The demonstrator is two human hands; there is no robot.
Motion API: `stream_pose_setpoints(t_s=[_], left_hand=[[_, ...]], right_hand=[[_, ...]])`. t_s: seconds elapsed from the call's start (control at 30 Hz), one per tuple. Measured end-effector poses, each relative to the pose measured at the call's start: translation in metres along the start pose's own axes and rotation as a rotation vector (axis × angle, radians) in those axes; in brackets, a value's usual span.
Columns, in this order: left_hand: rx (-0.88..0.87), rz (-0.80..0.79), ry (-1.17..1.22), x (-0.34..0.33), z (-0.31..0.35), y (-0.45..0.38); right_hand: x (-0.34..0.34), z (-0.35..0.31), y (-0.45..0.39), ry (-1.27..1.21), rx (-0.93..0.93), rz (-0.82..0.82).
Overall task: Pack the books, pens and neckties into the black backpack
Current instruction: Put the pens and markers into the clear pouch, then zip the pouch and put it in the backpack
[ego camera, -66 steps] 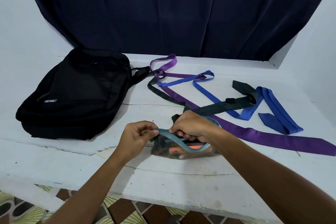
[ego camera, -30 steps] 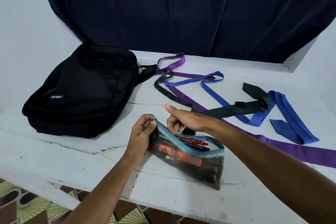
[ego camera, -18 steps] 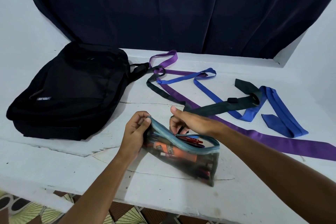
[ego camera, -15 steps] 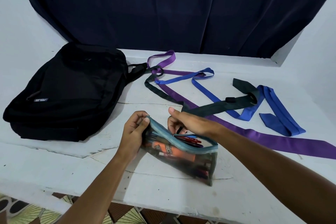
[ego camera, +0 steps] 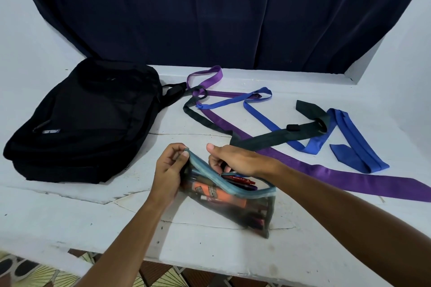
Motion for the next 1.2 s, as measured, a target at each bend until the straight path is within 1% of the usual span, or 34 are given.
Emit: stream_pose_setpoints(t_s=[0.43, 0.87, 1.0, 1.1, 1.2], left_hand=[[0.000, 0.020, -0.021, -0.003, 0.000, -0.007], [0.013, 0.049, -0.065, -0.006, -0.005, -0.009], [0.040, 0.086, -0.086, 0.000, -0.008, -0.011], [0.082, 0.173, -0.088, 0.020, -0.010, -0.014], [0.079, 0.115, -0.113, 0.023, -0.012, -0.014]], right_hand=[[0.014, 0.014, 0.019, 0.020, 0.013, -0.027], [0.026, 0.035, 0.039, -0.011, -0.049, -0.013], [0.031, 0.044, 0.045, -0.032, -0.055, 0.009], [0.037, 0.060, 0.050, -0.072, -0.104, 0.031], [0.041, 0.068, 0.055, -0.078, -0.138, 0.050]])
Point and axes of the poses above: each hand's wrist, its own y-axis away from the middle knuckle, its own x-axis out of the back of the hand, z = x × y, the point moved 6 cm from there along -y, towards the middle knuckle, and after that the axes turned 14 degrees about -x, right-handed, at the moved point
